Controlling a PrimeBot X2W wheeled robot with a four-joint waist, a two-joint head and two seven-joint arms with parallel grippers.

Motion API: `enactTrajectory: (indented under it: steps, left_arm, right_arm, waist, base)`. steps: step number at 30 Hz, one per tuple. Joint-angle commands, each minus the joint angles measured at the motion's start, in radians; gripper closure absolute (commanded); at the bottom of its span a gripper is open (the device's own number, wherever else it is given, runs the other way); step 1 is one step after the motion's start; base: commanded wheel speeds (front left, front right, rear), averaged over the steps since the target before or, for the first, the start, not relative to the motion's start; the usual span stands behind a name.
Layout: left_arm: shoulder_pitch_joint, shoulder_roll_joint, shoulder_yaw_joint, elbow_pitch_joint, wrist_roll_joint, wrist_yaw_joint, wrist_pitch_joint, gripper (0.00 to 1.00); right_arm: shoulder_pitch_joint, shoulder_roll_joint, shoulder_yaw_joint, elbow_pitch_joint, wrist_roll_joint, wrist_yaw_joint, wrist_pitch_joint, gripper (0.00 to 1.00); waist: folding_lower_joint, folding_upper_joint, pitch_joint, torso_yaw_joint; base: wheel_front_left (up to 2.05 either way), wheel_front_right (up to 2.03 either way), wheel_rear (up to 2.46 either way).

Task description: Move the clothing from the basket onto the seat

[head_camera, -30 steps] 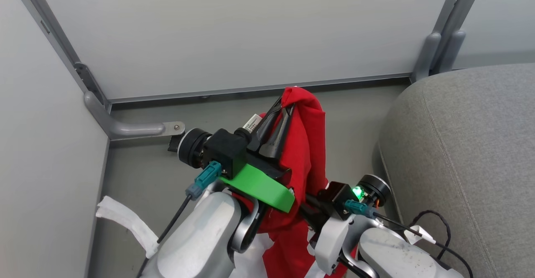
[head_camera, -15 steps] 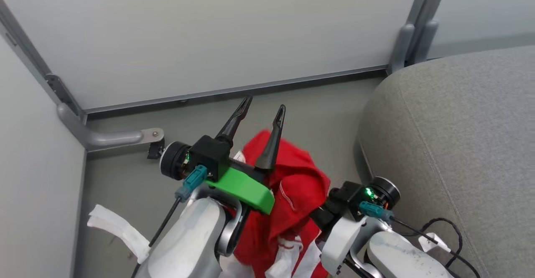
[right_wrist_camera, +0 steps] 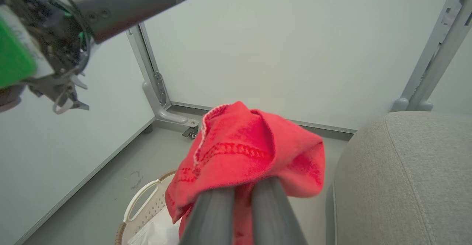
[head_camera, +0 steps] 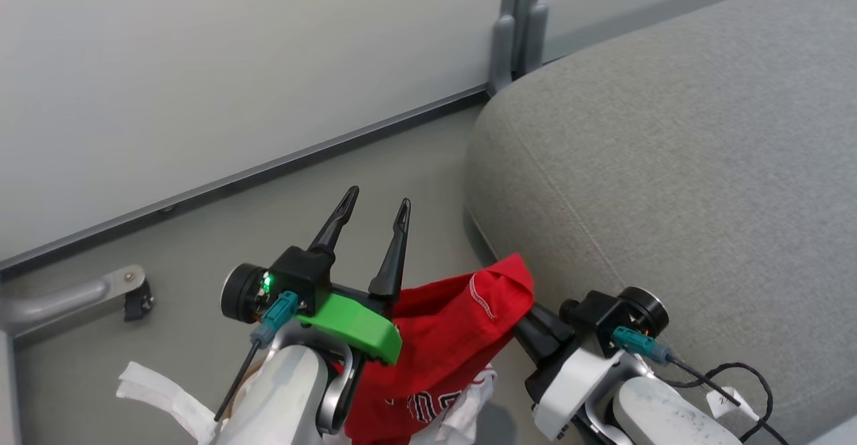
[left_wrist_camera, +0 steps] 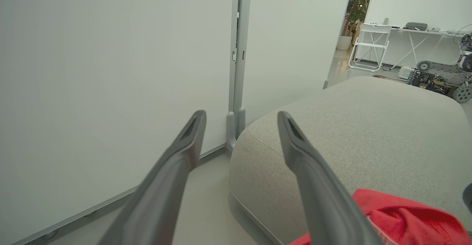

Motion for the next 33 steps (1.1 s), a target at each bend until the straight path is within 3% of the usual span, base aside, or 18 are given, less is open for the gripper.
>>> enactTrajectory:
  steps: [1,6,20,26,33]
  left_arm:
    - [0.016,0.003,0.010,-0.002,0.008,-0.003,0.001,0.00]
    - [0.011,0.003,0.012,0.003,0.016,-0.013,0.001,0.00]
    - [-0.050,0.004,-0.043,0.051,0.011,-0.035,0.001,0.00]
    - [-0.057,0.004,-0.025,0.056,0.040,-0.038,0.001,0.00]
    - [-0.064,0.004,0.007,0.039,0.091,-0.039,0.001,0.00]
  right_arm:
    - [0.013,-0.001,-0.011,-0.016,-0.009,-0.001,-0.005,1.00]
    - [0.027,-0.013,-0.078,-0.060,-0.022,-0.001,-0.005,1.00]
    - [0.030,-0.054,-0.311,-0.215,-0.105,-0.001,-0.005,1.00]
    - [-0.119,-0.149,-0.346,-0.252,-0.149,-0.001,-0.005,1.00]
    - [-0.420,-0.286,-0.327,-0.211,-0.200,-0.001,-0.005,1.00]
  waist:
    - [0.0000,0.0000,0.021,-0.158]
    - [0.0000,0.0000,0.046,-0.235]
    - [0.0000,0.0000,0.105,-0.255]
    - [0.0000,0.0000,0.149,-0.253]
    - [0.0000,0.0000,0.225,-0.248]
  base:
    - [0.00,0.00,0.00]
    - [0.00,0.00,0.00]
    - [0.00,0.00,0.00]
    - [0.00,0.00,0.00]
    - [0.00,0.00,0.00]
